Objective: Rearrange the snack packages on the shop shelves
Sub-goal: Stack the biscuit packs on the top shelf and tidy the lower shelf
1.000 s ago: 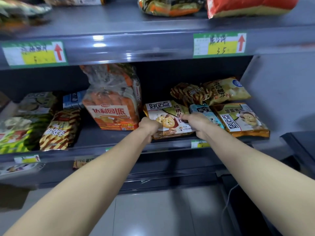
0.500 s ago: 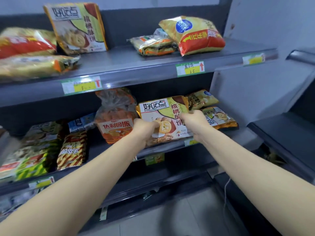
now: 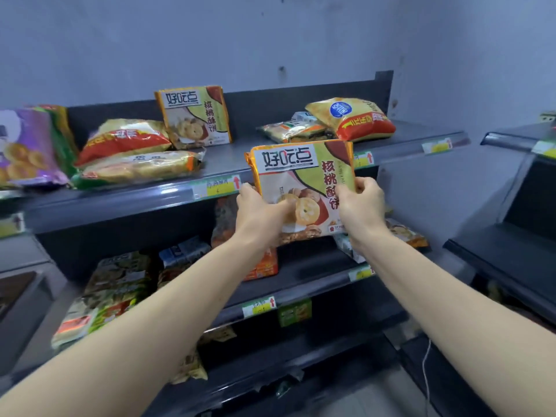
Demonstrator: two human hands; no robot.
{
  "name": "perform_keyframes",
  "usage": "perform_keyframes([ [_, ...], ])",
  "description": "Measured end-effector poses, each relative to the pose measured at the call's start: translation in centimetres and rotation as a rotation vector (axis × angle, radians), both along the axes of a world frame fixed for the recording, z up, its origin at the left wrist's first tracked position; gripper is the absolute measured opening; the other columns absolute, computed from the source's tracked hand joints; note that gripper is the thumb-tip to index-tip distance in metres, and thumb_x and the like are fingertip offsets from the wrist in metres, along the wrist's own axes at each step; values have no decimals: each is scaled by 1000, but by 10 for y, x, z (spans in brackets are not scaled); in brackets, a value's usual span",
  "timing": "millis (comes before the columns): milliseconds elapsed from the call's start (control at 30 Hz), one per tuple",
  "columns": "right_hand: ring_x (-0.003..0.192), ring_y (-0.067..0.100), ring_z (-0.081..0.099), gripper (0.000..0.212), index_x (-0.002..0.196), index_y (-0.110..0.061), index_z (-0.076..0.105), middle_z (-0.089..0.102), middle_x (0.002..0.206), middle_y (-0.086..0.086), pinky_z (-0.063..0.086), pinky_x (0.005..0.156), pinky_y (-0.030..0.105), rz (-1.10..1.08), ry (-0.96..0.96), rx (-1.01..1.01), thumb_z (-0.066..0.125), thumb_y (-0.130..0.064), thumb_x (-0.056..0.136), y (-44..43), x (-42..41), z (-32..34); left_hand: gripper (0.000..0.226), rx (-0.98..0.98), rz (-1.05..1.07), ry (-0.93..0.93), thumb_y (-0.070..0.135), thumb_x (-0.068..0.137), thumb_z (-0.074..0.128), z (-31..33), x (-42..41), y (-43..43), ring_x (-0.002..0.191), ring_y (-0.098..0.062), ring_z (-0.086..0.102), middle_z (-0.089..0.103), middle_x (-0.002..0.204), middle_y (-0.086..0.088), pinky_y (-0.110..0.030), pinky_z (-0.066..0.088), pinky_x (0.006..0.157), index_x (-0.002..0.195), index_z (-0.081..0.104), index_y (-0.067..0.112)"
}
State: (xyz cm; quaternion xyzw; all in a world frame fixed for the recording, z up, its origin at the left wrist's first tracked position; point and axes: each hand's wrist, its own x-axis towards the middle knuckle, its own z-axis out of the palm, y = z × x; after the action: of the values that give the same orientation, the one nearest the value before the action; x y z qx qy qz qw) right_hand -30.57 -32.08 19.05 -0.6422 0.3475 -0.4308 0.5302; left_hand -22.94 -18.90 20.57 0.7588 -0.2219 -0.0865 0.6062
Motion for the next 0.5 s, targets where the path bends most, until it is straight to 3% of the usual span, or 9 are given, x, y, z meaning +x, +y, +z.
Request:
perform_keyframes([
  [67,87,23,62,22,106,-17,55,57,115,10,50,65,32,15,-64,-33,56,-27,87,9,11,18,56,-46,4,-50,34,66,72,18,7,11,102,-28,60,55,116,-11,-49,51,89,108,39,14],
  [200,94,19,60,28,112,-17,53,56,118,8,49,72,29,60,-156,-119,60,-29,88,17,42,55,43,-106,57,-140,22,81,70,53,34,23,103,-25,58,54,117,-9,-43,52,88,110,39,13],
  [267,94,19,60,27,112,-17,54,56,118,8,47,74,29,91,-189,-147,60,-27,88,17,61,72,32,-107,79,-170,13,86,64,71,51,25,91,-21,61,57,107,-8,-35,58,70,107,40,12],
  [333,96,20,58,27,112,-14,54,56,119,8,46,76,28,121,-203,-197,60,-23,87,14,84,86,24,-88,115,-184,4,88,58,87,69,27,74,-16,60,58,94,-3,-24,53,45,104,41,13],
  [367,96,20,58,26,111,-13,53,56,119,8,44,76,28,137,-197,-226,59,-21,87,13,95,92,25,-82,137,-198,1,88,57,94,78,28,70,-14,59,58,91,-2,-22,50,41,103,42,13],
  [500,95,20,59,26,113,-14,55,57,118,9,49,76,31,247,-179,-258,58,-19,88,4,147,108,29,-65,184,-225,2,87,61,114,118,25,91,-19,62,60,103,-5,-32,58,72,108,45,14],
])
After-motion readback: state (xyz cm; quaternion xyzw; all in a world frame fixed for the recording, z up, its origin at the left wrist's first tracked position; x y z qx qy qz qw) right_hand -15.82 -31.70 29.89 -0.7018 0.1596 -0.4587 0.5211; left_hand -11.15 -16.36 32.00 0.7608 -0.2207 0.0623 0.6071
